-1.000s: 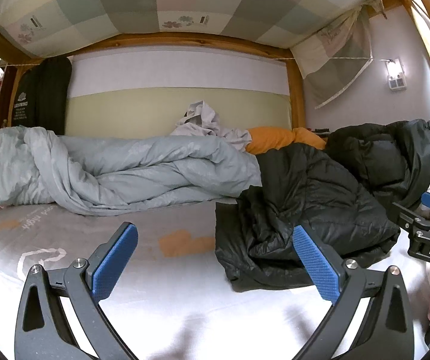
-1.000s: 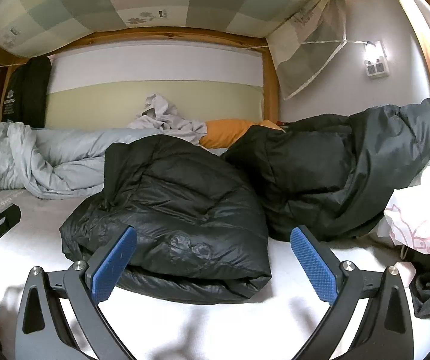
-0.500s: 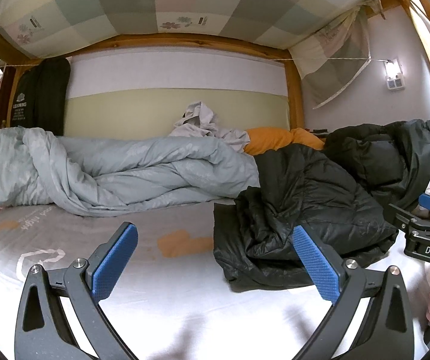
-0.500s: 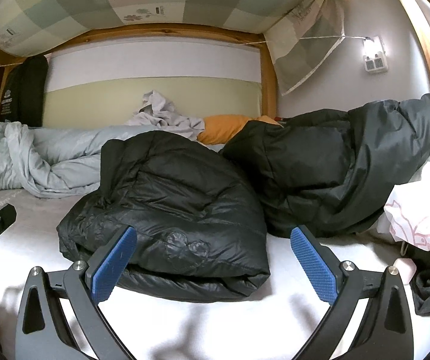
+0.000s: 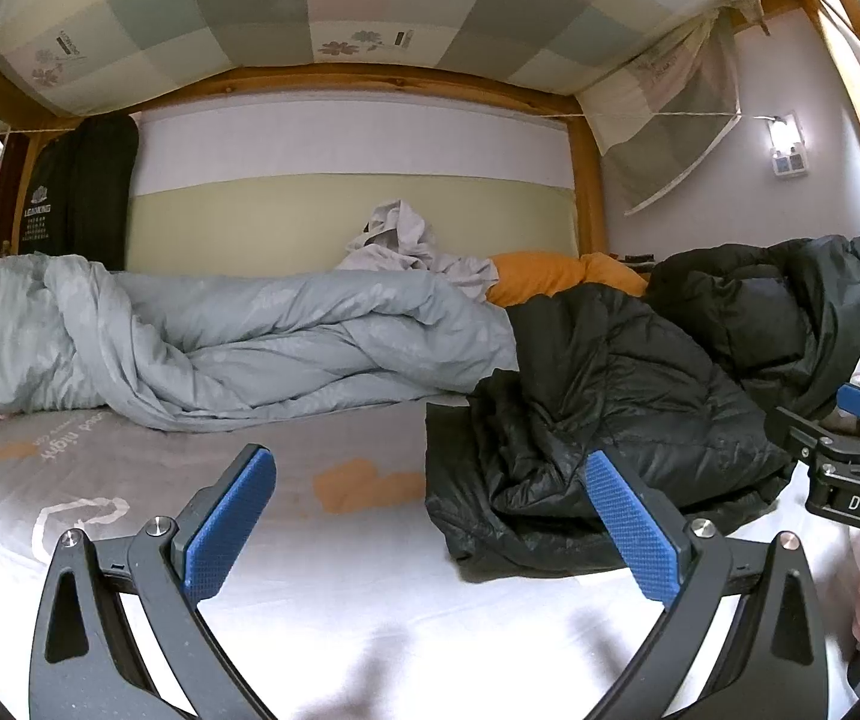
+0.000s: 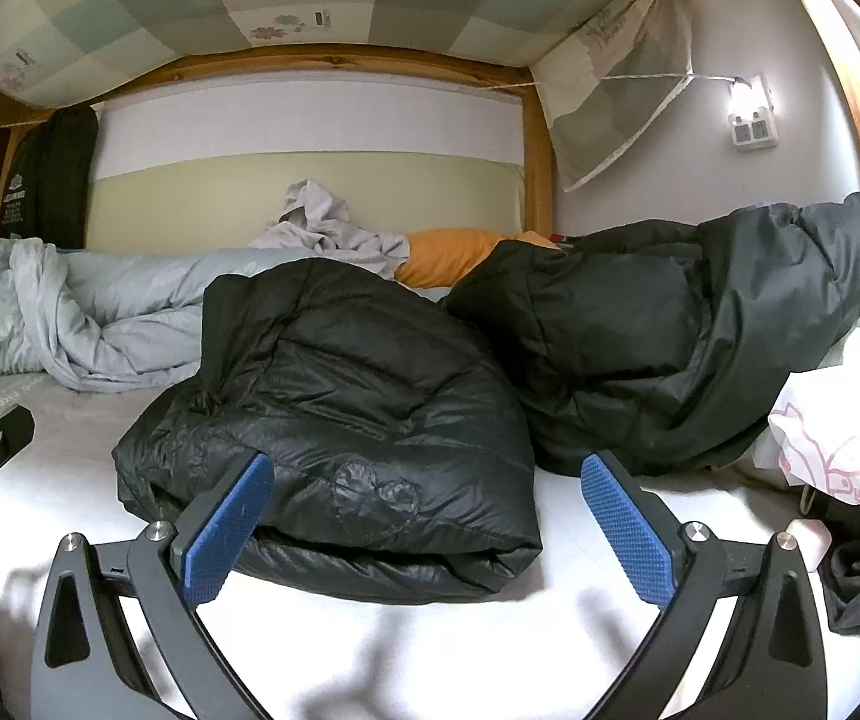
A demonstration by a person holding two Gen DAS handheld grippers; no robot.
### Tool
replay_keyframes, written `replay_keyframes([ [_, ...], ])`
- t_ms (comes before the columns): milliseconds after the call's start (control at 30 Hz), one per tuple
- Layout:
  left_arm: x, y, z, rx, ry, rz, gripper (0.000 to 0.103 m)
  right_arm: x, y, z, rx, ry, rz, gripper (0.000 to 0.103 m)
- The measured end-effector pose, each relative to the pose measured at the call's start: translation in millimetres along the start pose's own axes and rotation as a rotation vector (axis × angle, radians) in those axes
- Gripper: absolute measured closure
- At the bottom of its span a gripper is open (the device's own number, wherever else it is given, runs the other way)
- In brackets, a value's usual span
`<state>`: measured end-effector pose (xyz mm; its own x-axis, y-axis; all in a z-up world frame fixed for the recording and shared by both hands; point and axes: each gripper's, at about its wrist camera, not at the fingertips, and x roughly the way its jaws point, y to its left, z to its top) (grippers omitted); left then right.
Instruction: Fold large clothes
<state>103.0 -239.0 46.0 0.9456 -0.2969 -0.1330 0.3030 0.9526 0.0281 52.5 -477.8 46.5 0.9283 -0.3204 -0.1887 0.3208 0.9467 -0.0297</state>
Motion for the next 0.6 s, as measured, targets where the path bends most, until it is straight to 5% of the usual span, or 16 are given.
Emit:
replay_keyframes([
  [600, -1.1, -0.5, 0.2, 0.009, -0.003, -0.001, 0.000, 1.0, 0.6, -0.5, -0.002, 0.002, 0.000, 0.000],
])
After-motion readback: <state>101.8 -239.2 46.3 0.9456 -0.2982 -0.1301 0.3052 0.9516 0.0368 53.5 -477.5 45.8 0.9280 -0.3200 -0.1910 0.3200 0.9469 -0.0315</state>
